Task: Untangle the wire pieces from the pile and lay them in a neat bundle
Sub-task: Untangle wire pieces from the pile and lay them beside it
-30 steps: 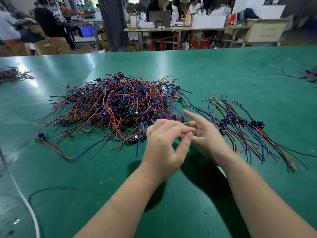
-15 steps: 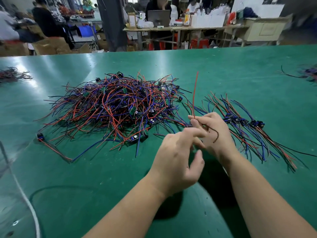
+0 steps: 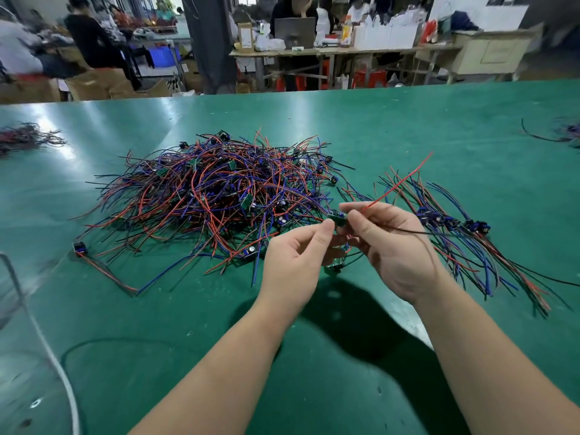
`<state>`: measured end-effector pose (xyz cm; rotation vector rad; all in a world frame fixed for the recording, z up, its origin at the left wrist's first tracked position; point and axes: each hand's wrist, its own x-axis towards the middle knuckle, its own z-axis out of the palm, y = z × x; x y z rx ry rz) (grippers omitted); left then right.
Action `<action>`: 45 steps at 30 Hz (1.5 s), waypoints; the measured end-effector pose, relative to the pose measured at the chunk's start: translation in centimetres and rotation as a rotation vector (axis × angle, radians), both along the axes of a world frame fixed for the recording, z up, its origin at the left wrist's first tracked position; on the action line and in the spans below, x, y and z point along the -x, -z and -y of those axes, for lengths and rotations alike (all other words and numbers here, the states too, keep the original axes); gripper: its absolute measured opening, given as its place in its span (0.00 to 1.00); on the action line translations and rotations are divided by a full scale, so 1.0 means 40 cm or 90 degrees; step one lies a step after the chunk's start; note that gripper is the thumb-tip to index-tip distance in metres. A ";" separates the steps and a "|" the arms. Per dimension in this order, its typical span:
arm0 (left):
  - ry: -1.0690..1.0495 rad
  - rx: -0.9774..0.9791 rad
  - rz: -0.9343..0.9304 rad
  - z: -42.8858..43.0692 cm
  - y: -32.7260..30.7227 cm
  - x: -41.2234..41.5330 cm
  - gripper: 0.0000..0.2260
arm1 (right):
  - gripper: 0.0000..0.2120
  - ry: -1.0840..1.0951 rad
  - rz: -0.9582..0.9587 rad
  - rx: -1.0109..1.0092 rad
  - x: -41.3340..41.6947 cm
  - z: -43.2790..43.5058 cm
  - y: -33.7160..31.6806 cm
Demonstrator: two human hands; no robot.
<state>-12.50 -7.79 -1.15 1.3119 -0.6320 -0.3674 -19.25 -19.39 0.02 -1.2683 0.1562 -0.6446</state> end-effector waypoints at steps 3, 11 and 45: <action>-0.005 0.022 -0.097 -0.001 -0.010 -0.003 0.10 | 0.07 -0.009 0.005 0.065 0.001 -0.007 0.001; 0.048 0.005 -0.333 -0.002 -0.024 -0.021 0.10 | 0.25 -0.049 -0.085 0.372 0.015 -0.003 -0.007; 0.132 -0.176 -0.057 -0.004 0.013 -0.006 0.04 | 0.07 0.060 -0.239 -0.036 0.018 0.042 -0.008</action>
